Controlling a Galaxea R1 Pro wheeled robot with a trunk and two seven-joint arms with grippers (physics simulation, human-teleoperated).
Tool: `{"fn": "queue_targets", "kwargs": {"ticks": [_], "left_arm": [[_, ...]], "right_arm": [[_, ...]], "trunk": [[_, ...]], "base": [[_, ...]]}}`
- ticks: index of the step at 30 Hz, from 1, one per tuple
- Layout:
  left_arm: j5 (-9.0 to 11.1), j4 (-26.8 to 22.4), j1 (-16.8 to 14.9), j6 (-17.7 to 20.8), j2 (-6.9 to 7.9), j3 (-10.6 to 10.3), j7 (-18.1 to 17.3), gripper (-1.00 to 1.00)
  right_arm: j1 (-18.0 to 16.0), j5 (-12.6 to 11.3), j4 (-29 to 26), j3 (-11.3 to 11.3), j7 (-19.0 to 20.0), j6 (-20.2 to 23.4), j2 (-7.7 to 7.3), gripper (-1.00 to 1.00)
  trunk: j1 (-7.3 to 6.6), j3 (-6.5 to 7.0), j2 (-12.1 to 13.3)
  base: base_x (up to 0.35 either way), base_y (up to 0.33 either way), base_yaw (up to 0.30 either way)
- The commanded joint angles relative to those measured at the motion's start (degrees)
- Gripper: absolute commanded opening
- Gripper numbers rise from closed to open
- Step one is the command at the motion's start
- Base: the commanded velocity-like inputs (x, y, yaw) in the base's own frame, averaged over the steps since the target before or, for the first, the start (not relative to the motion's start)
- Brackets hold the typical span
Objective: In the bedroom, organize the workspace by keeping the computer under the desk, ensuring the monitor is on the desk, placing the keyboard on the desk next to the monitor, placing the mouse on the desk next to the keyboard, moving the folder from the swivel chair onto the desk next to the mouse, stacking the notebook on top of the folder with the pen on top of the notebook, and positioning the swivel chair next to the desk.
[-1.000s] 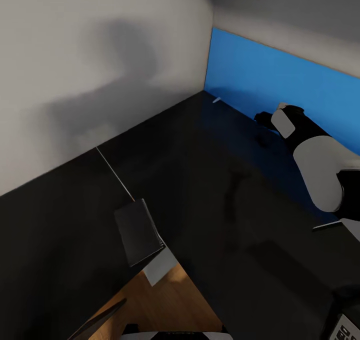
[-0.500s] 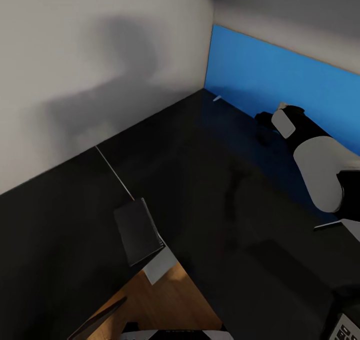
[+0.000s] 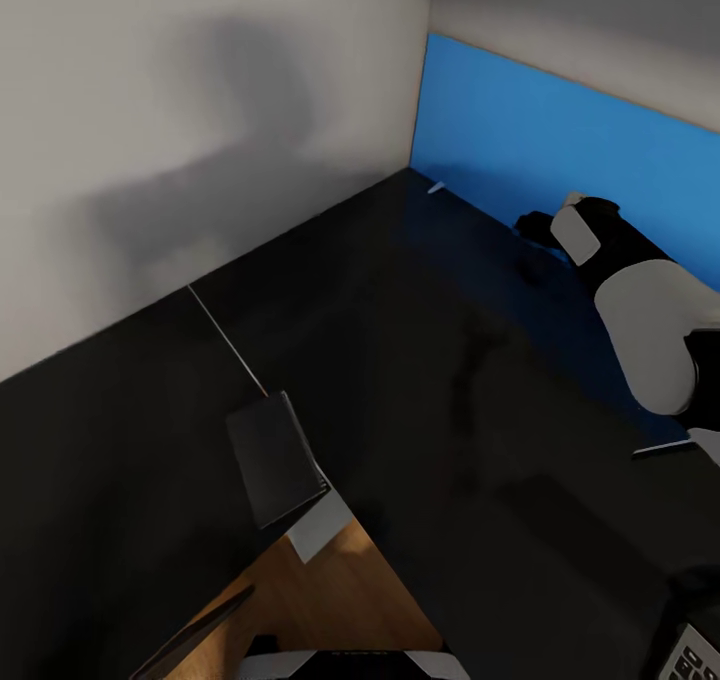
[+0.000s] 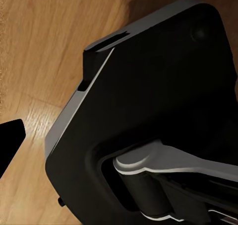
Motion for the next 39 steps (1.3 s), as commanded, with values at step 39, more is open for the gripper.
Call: {"fn": "queue_targets", "kwargs": {"ticks": [39], "left_arm": [[0.2,-0.1,0.1,0.1,-0.16,0.1,-0.2,1.0]], "right_arm": [[-2.3,-0.5,0.2,0.2,-0.3,0.2,-1.92,1.0]], "trunk": [[0.01,-3.64,0.0]], "base": [[0.0,0.0,0.0]]}}
